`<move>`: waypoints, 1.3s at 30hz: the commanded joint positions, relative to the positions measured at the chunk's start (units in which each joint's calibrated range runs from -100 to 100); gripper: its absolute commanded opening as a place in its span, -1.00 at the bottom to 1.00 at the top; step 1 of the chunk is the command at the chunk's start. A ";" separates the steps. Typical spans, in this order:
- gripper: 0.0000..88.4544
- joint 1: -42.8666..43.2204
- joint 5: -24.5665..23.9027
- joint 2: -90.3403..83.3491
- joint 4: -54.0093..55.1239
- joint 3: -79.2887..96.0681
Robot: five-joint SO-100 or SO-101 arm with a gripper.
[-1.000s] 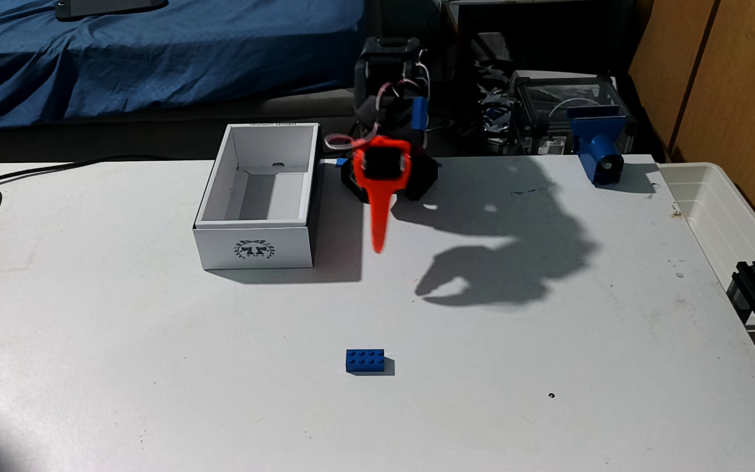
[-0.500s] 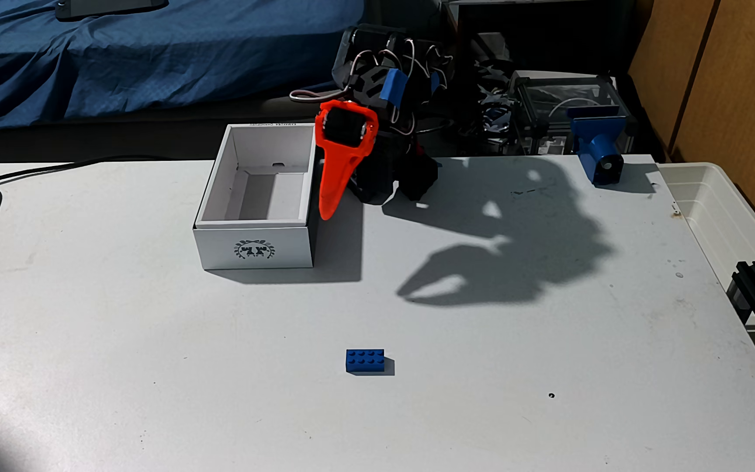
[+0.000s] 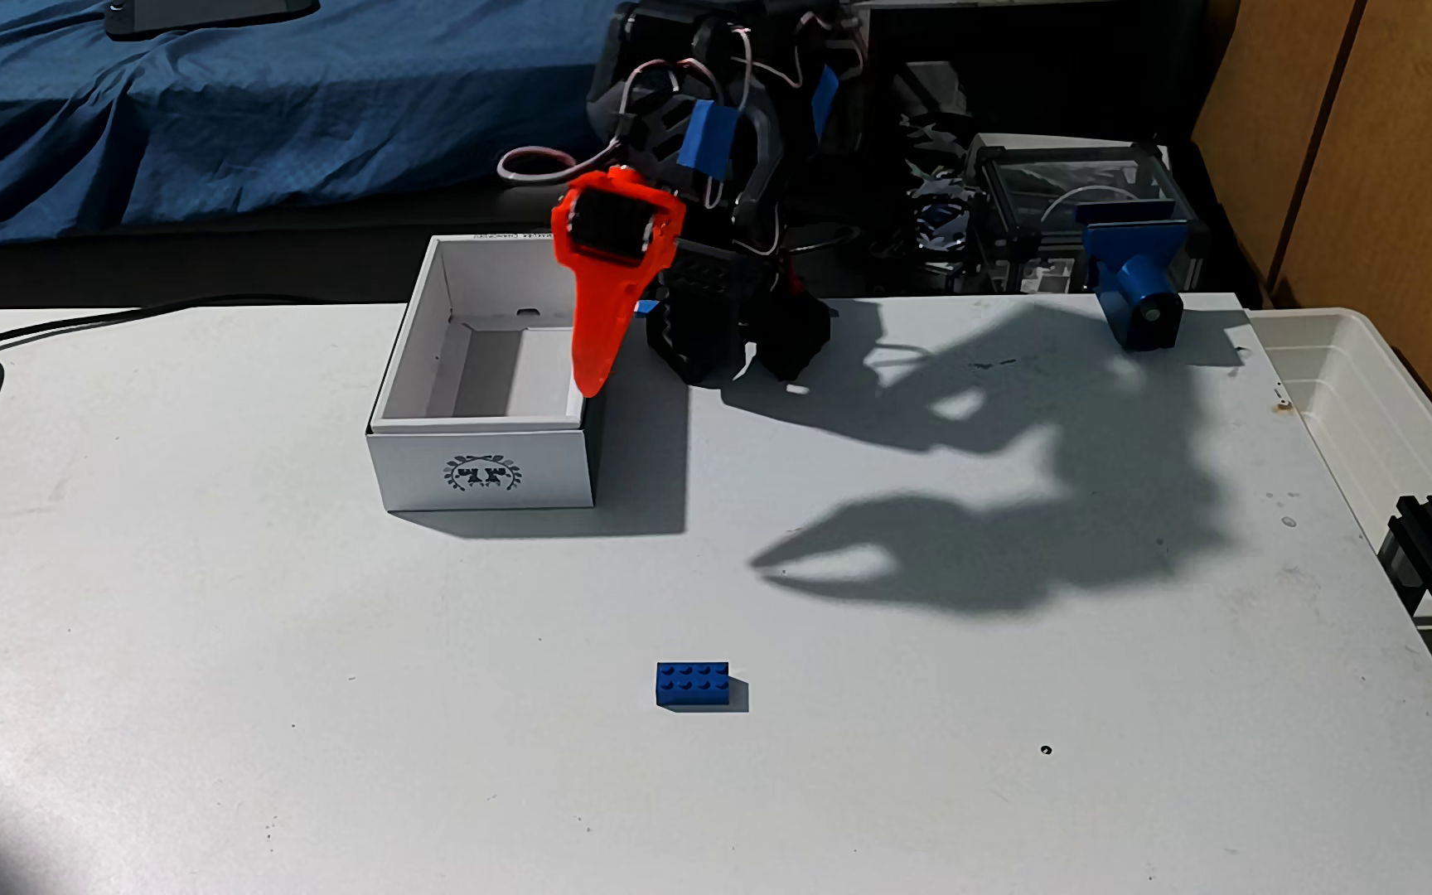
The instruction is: Grab the blue brick and place in box
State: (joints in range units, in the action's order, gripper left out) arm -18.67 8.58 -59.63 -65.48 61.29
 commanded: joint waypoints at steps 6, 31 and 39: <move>-0.98 0.92 -1.61 27.20 -0.40 -16.92; -0.97 12.51 -14.02 52.57 0.38 -37.86; -0.97 14.29 -14.97 62.04 -0.22 -45.23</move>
State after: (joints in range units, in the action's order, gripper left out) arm -4.87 -6.05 0.25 -65.39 20.07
